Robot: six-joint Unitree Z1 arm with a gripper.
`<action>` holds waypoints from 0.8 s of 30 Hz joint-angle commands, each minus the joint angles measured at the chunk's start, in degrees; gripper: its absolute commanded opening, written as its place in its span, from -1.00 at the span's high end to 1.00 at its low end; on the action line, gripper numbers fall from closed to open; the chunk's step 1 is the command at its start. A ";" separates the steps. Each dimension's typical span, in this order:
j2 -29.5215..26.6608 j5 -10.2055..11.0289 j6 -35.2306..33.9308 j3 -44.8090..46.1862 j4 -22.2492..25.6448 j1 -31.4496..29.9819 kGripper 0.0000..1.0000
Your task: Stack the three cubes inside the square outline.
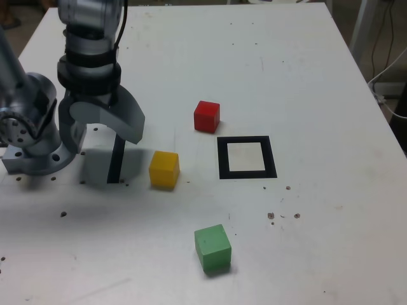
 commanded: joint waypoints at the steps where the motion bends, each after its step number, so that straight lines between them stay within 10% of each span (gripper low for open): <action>1: -0.11 -0.14 -0.07 0.11 -0.08 0.05 -0.99; 24: -0.19 0.00 0.04 -0.22 0.00 0.05 -0.99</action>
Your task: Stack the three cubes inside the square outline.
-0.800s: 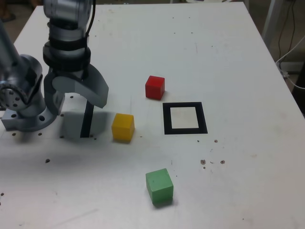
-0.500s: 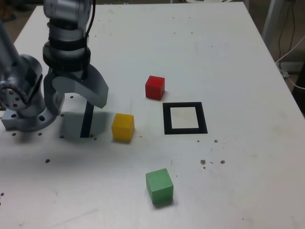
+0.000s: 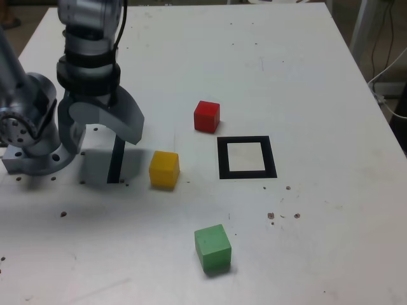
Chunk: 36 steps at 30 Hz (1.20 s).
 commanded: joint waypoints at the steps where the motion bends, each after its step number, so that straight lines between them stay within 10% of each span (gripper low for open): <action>1: -0.15 0.15 0.06 -0.51 0.05 0.05 -0.99; 14: 0.82 0.34 0.87 -2.91 0.18 0.05 -0.99; 36: 9.35 8.28 12.40 -13.69 1.94 3.66 -0.99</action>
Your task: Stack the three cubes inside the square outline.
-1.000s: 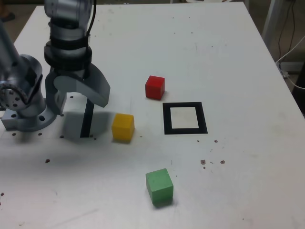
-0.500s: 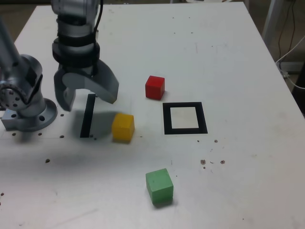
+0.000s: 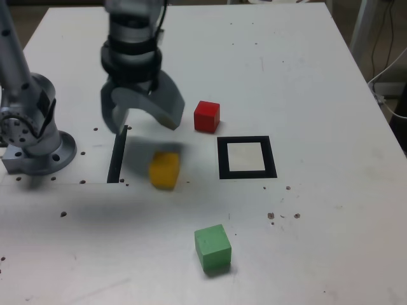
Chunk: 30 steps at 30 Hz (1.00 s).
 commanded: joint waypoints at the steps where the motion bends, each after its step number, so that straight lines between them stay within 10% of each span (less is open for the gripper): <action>1: 0.99 0.96 1.57 -1.84 0.75 0.78 -0.99; 30: 22.67 2.80 15.85 -24.23 4.01 9.61 -0.80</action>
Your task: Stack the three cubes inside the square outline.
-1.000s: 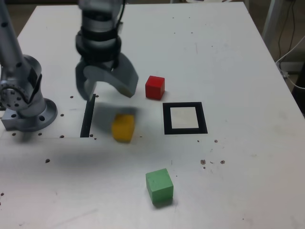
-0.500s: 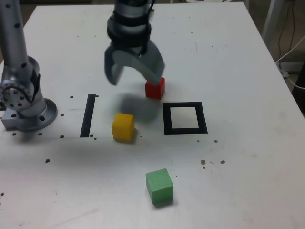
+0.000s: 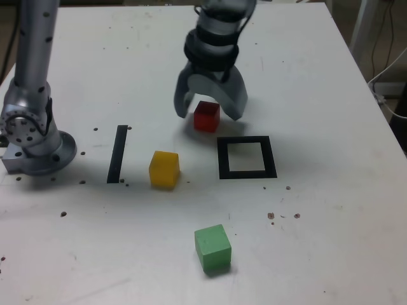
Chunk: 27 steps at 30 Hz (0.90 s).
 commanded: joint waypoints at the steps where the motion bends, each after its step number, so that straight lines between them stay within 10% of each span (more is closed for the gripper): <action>1: 1.31 0.06 0.21 -0.99 0.72 0.48 -0.74; 13: 4.04 -0.22 -0.30 -1.84 0.86 1.31 0.46; 27: 3.64 -0.64 -0.39 -1.62 1.31 1.02 0.54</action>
